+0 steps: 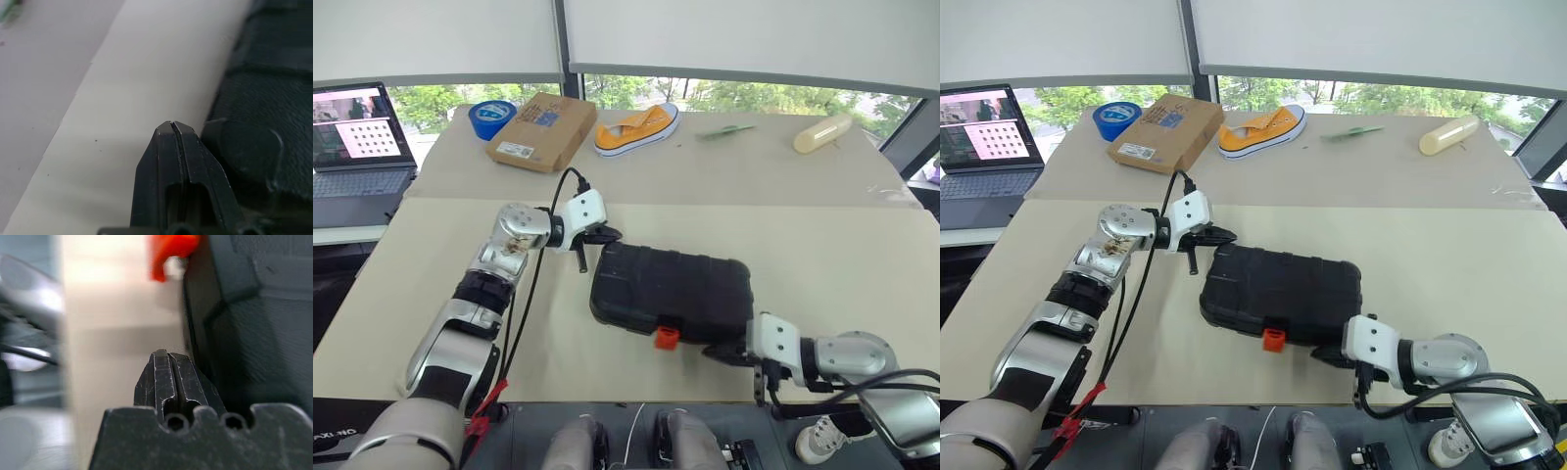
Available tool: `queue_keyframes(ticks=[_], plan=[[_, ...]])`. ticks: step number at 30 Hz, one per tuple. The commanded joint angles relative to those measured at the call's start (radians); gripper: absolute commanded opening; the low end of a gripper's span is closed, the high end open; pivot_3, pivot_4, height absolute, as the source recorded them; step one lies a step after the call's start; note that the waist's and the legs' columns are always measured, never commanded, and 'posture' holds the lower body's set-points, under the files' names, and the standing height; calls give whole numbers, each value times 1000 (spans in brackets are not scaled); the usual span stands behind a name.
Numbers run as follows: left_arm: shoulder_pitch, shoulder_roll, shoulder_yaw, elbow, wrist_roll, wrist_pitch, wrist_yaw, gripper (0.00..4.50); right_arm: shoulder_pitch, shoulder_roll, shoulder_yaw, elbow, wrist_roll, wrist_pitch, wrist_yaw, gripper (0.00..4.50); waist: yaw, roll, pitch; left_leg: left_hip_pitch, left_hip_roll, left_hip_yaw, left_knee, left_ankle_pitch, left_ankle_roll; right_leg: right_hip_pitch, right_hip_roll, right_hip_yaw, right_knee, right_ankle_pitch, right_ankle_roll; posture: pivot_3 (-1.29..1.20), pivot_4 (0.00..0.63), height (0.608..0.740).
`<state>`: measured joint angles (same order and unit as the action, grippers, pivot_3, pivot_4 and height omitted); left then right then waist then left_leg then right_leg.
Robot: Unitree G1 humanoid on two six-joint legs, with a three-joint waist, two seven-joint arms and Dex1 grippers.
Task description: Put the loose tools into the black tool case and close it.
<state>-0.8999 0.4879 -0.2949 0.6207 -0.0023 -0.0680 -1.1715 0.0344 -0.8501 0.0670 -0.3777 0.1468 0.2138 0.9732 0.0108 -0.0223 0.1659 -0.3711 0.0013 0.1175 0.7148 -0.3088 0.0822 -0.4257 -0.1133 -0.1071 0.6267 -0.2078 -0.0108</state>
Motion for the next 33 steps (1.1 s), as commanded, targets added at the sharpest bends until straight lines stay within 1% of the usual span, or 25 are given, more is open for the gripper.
queue_keyframes(ticks=[1, 6, 11, 13, 15, 20, 23, 25, 28, 30, 33], plan=[[63, 28, -55, -112, -14, -14, -163, 20, -92, 8, -91, 104, -64, 6, -132, 0, 1, 1, 0, 0, 0, 0, 0, 0, 0, 0, 0, 0, 0, 0, 0, 0, 150, 731], [79, 35, -5, -224, -68, 84, -184, 20, -78, -12, -179, 109, 43, 59, -73, 0, 11, 1, 0, -3, 0, -3, 0, 0, 0, -1, -1, -3, 0, 0, 0, 0, 150, 731], [14, -11, 50, -324, -168, 272, -174, 20, -36, -82, -257, 73, 160, 125, 53, 0, 13, 2, 0, -9, -1, -5, 3, 0, 1, -1, 1, -10, -1, 0, 0, 0, 150, 731], [3, -46, 30, -377, -182, 306, -177, 20, -17, -117, -273, 44, 208, 156, 109, 0, 16, 2, 0, -13, -1, -8, 8, 0, 2, -1, 1, -14, 0, 0, 1, 0, 150, 731], [6, -66, 6, -407, -178, 308, -178, 20, -8, -132, -275, 25, 231, 176, 129, 0, 15, 2, 0, -13, -1, -9, 10, -1, 4, 0, 1, -14, 0, 0, 2, 0, 150, 731], [19, -151, -90, -366, -87, 221, -128, 20, -4, -124, -221, -14, 225, 185, 127, 0, 16, 2, 0, -12, -1, -9, 11, -1, 4, 1, 1, -14, 0, 0, 2, 0, 150, 731], [26, -181, -141, -327, -41, 165, -116, 20, -12, -110, -182, -21, 205, 181, 114, 0, 17, 2, 0, -12, -1, -10, 11, -1, 4, 1, 0, -14, 1, 0, 2, 0, 150, 731], [37, -171, -203, -279, 39, 55, -110, 20, -28, -96, -144, -21, 183, 178, 94, 0, 17, 2, 0, -12, -1, -10, 12, -1, 4, 1, 0, -14, 1, 0, 2, 0, 150, 731], [47, -115, -275, -212, 148, -118, -110, 20, -51, -83, -102, -16, 153, 177, 72, 0, 16, 2, 0, -11, 0, -10, 12, -1, 4, 1, -1, -13, 0, 0, 1, 0, 150, 731], [48, -102, -282, -186, 165, -164, -107, 20, -63, -69, -82, -10, 138, 181, 55, 0, 16, 3, -1, -9, 0, -10, 12, -2, 4, 3, -2, -13, 0, 0, 1, 0, 150, 731], [47, -110, -268, -169, 149, -167, -104, 20, -83, -42, -60, 5, 121, 188, 25, 0, 16, 3, -2, -7, 1, -10, 12, -2, 4, 4, -3, -13, 0, 0, 1, 0, 150, 731]])
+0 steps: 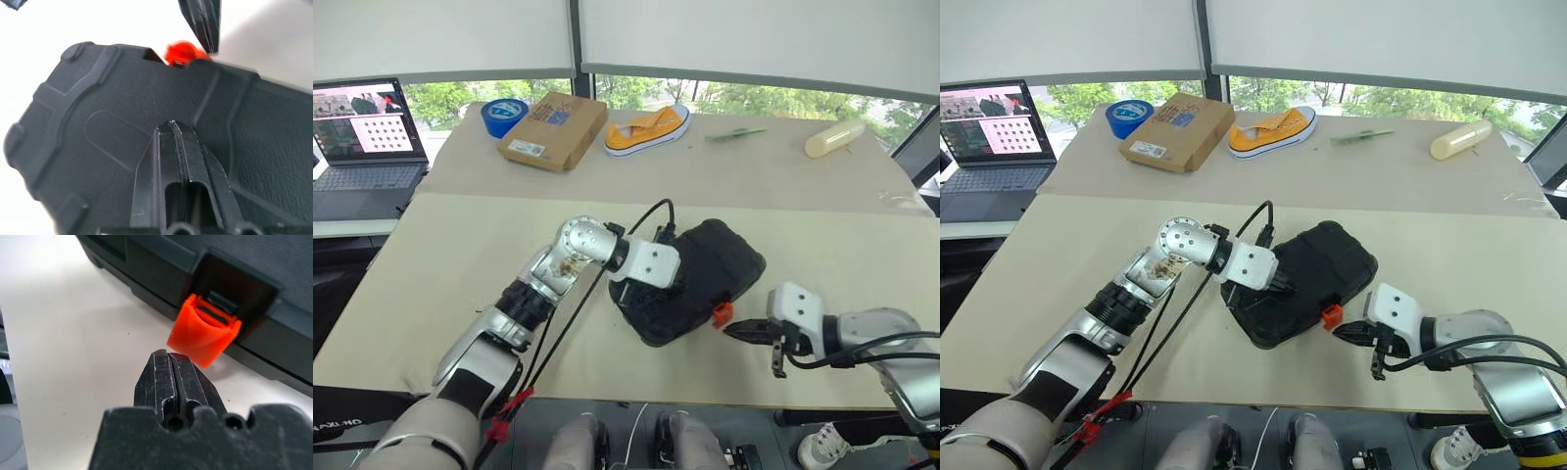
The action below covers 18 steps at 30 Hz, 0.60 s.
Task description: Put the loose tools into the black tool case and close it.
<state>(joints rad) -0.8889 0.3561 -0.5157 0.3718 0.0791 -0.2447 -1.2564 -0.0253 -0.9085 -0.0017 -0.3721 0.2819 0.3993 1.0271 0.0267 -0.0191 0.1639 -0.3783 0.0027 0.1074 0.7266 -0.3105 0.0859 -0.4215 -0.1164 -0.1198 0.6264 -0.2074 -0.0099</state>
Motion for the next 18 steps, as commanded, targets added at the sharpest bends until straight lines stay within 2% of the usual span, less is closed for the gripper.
queue_keyframes(ticks=[1, 6, 13, 18], plan=[[35, 17, -42, 82, 62, 16, -17, 20, -32, 26, 16, 9, -23, 3, -40, 0, 0, -1, -1, 0, 0, 0, 0, 0, 0, 0, 0, 0, 0, 0, 0, 0, 150, 731], [29, -3, -28, 74, 44, 41, -15, 20, -90, 93, 43, 59, -57, 11, -106, 0, -3, -1, -1, 0, 1, 1, 1, 0, 0, 0, 0, 0, 0, 1, -1, 0, 150, 731], [8, -29, -11, 92, 44, 44, -4, 20, -87, 119, 58, 42, -75, 16, -118, 0, -6, -1, -1, -1, 1, 1, 1, 0, 0, -1, 1, 0, 1, 1, -1, 0, 150, 731], [6, -38, -19, 102, 55, 23, -5, 20, -96, 170, 0, 34, -56, -19, -169, 0, -13, -1, -1, -1, 1, 1, 1, 0, 0, -1, 1, 0, 2, 1, -1, 0, 150, 731]])
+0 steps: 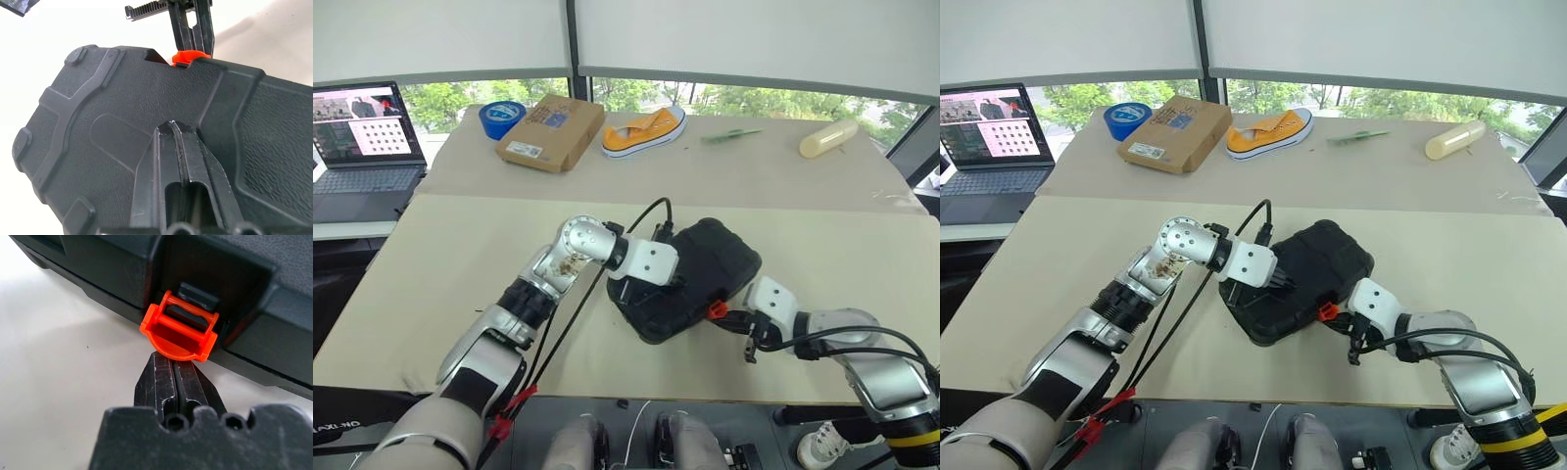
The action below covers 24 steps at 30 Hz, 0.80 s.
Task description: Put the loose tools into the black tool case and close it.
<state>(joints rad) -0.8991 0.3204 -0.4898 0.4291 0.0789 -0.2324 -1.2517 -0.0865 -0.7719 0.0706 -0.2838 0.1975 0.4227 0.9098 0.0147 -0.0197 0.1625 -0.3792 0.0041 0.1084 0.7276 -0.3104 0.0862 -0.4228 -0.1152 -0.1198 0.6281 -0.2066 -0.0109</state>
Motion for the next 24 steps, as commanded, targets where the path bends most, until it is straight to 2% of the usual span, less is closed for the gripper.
queue_keyframes(ticks=[1, 8, 16, 22, 24], plan=[[16, -3, -48, 49, 59, 4, -9, 20, -40, 41, -88, -58, 34, -47, -62, 0, -2, 0, 0, 0, 0, 0, 0, 0, 0, 0, 0, 0, 0, 0, 0, 0, 150, 731], [10, -7, -59, 80, 78, -33, -6, 20, -50, 71, -182, -116, 106, -7, -83, 0, -3, 0, 0, -1, 1, 1, 0, 0, 0, -1, 0, 0, 0, 1, -1, 0, 150, 731], [7, -15, -51, 113, 83, -45, -1, 20, -75, 96, -139, -81, 87, -3, -89, 0, -1, 2, -2, 1, 2, 1, 0, 0, 0, 0, 1, 0, 0, 0, 0, 0, 150, 731], [19, 1, -30, 99, 76, -21, 0, 20, -76, 67, -144, -56, 79, -26, -56, 0, 3, 2, -2, 0, 1, 1, 0, -1, 1, 0, 1, 0, 0, 1, -1, 0, 150, 731], [29, 26, 21, 69, 34, 54, 0, 20, -82, 32, -216, -59, 147, 20, -20, 0, 2, 2, -2, 0, 1, 1, 0, -1, 1, 0, 1, 0, 0, 1, -1, 0, 150, 731]])
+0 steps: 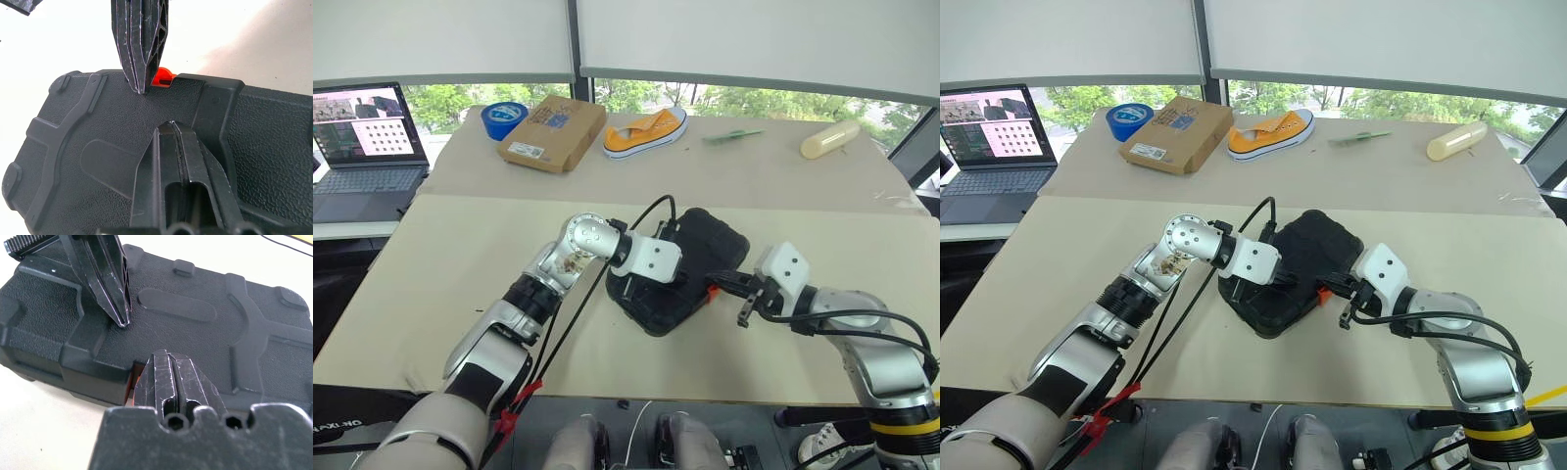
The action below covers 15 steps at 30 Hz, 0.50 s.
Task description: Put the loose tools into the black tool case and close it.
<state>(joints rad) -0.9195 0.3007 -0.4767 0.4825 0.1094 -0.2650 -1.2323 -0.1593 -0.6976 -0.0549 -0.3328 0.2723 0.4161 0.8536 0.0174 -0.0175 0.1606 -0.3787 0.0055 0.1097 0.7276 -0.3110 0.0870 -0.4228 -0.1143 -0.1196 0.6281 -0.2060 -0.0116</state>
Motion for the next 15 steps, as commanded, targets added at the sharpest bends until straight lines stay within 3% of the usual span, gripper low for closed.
queue_keyframes(ticks=[1, 3, 9, 14, 15], plan=[[66, 71, 58, -29, -51, 180, -35, 264, -2, -82, -131, -14, 126, 60, 88, 288, -2, 0, 0, 0, 0, 0, 0, 0, 0, 0, 0, 0, 0, 0, 0, 0, 150, 731], [115, 152, 153, -138, -155, 336, -73, 661, 23, -171, -205, -12, 221, 98, 215, 737, -11, 2, 1, -1, 0, 0, 0, 0, 0, -1, 0, 0, 0, 0, 0, 0, 150, 731], [328, 465, 411, -501, -490, 767, -191, 2781, 84, -395, -332, 108, 341, 178, 467, 2773, -31, 3, 3, 1, 5, 0, -5, 1, -5, -2, 4, 0, 0, 0, -1, 0, 150, 731], [501, 597, 583, -699, -647, 980, -133, 4500, 55, -443, -348, 217, 346, 155, 527, 4491, -4, 5, 5, -1, 3, 0, -5, 0, -3, -3, 1, 0, -3, -2, 1, 0, 150, 731], [534, 610, 618, -730, -669, 1005, -114, 4500, 45, -442, -352, 226, 354, 156, 533, 4491, -2, 5, 6, -1, 3, 0, -5, 0, -3, -2, 0, 0, -4, -2, 2, 0, 150, 731]])
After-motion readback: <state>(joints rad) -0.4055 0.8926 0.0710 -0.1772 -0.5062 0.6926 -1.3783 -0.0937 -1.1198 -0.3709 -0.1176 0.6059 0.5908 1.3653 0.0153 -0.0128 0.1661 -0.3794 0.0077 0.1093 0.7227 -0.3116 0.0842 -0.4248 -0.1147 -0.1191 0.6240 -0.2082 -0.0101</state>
